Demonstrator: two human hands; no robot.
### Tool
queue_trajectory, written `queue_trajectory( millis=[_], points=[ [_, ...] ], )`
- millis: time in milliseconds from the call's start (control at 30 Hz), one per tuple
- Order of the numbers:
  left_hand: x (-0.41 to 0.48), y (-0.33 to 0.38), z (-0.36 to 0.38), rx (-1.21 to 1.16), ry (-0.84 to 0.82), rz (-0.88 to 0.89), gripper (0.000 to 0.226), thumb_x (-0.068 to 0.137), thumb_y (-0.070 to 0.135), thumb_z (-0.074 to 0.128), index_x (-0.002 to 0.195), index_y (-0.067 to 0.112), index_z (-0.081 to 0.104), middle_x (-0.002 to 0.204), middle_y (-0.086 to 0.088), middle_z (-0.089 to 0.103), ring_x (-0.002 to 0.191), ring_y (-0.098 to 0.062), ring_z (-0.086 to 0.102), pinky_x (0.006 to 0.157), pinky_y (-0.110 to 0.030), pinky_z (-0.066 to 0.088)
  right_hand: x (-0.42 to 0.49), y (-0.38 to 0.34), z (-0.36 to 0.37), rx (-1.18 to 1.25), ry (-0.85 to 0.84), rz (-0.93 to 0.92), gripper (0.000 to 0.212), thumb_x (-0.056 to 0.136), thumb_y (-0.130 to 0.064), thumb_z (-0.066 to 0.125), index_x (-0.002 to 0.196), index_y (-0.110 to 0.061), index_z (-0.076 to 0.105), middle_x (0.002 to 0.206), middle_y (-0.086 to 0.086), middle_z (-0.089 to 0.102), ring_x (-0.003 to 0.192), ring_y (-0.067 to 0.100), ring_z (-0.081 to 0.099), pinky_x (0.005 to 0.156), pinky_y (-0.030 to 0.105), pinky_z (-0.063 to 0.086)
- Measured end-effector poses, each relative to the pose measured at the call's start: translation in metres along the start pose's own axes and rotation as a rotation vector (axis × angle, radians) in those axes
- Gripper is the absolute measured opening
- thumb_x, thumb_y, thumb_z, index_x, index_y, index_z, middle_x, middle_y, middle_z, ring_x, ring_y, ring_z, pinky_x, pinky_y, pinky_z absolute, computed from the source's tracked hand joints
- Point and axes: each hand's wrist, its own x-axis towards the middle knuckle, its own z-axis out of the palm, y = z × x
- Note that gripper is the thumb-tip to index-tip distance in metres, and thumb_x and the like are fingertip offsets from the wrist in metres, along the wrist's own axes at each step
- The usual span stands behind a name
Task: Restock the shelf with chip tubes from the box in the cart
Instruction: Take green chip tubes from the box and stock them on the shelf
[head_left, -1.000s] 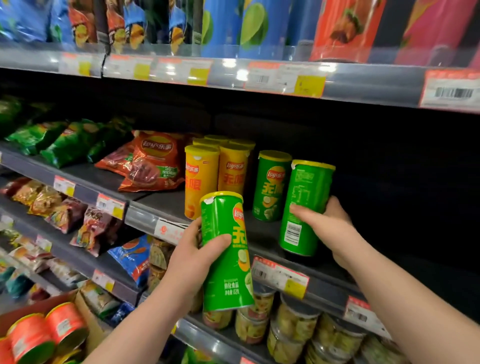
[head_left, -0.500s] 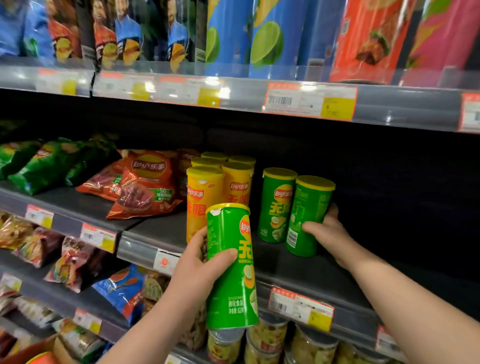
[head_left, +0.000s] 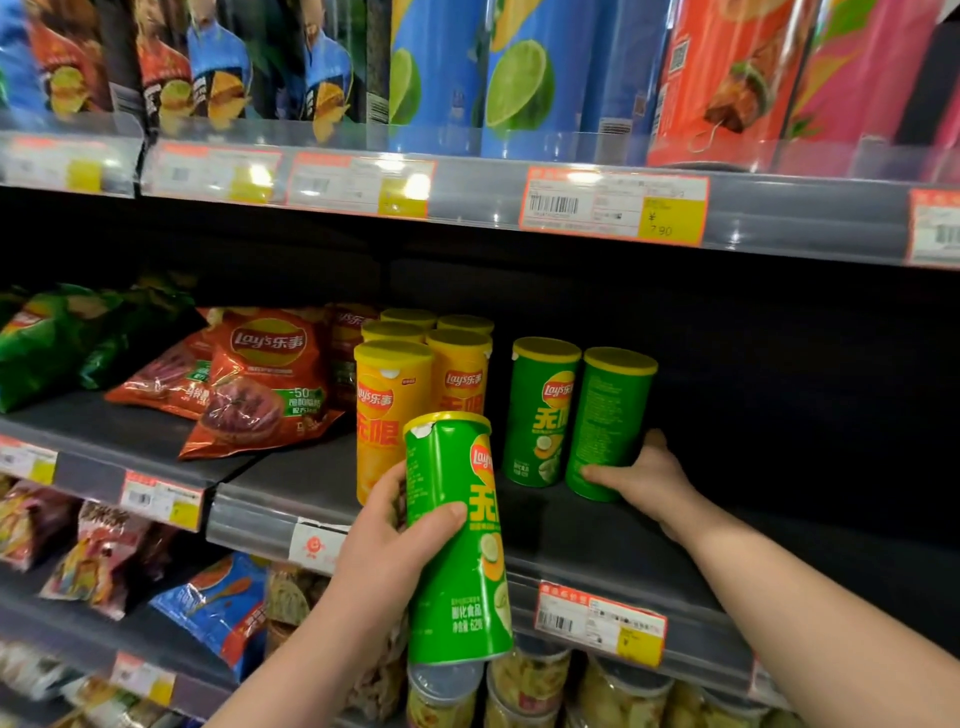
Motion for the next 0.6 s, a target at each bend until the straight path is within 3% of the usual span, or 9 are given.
queue_trajectory(
  millis=[167, 300, 467, 600],
  points=[
    [0.0000, -0.0010, -0.0022, -0.009, -0.002, 0.001, 0.056, 0.065, 0.022, 0.083, 0.110, 0.034, 0.051, 0.106, -0.007, 0.068, 0.079, -0.020, 0.072, 0.055, -0.025, 0.055, 0.0031, 0.0025, 0.0031, 0.003, -0.040, 0.020, 0.076, 0.069, -0.009, 0.081, 0.131, -0.005, 0.038, 0.125, 0.016, 0.056, 0.112, 0.029, 0.056, 0.087, 0.032, 0.045],
    [0.0022, -0.0034, -0.0034, -0.007, -0.001, 0.003, 0.059, 0.059, 0.027, 0.072, 0.115, 0.030, 0.053, 0.104, -0.007, 0.070, 0.080, -0.022, 0.072, 0.057, -0.026, 0.055, 0.0030, 0.0009, 0.0034, -0.050, 0.002, 0.017, 0.086, 0.064, -0.024, 0.087, 0.132, -0.007, 0.038, 0.129, 0.016, 0.052, 0.117, 0.031, 0.053, 0.095, 0.039, 0.046],
    [0.0025, -0.0047, -0.0039, -0.011, 0.000, 0.002, 0.059, 0.058, 0.027, 0.071, 0.114, 0.031, 0.053, 0.105, -0.007, 0.069, 0.080, -0.021, 0.072, 0.056, -0.025, 0.055, 0.0033, 0.0005, 0.0005, 0.033, -0.064, 0.003, 0.080, 0.076, -0.005, 0.073, 0.140, -0.007, 0.024, 0.130, 0.017, 0.052, 0.109, 0.027, 0.053, 0.087, 0.032, 0.043],
    [0.0019, -0.0059, -0.0012, -0.018, 0.017, 0.009, 0.047, 0.074, 0.017, 0.077, 0.111, 0.032, 0.051, 0.106, -0.007, 0.067, 0.076, -0.017, 0.071, 0.053, -0.021, 0.054, 0.0049, -0.0012, -0.0010, 0.003, -0.014, 0.001, 0.088, 0.070, -0.015, 0.082, 0.138, -0.008, 0.026, 0.134, 0.016, 0.048, 0.120, 0.031, 0.050, 0.094, 0.036, 0.044]
  ],
)
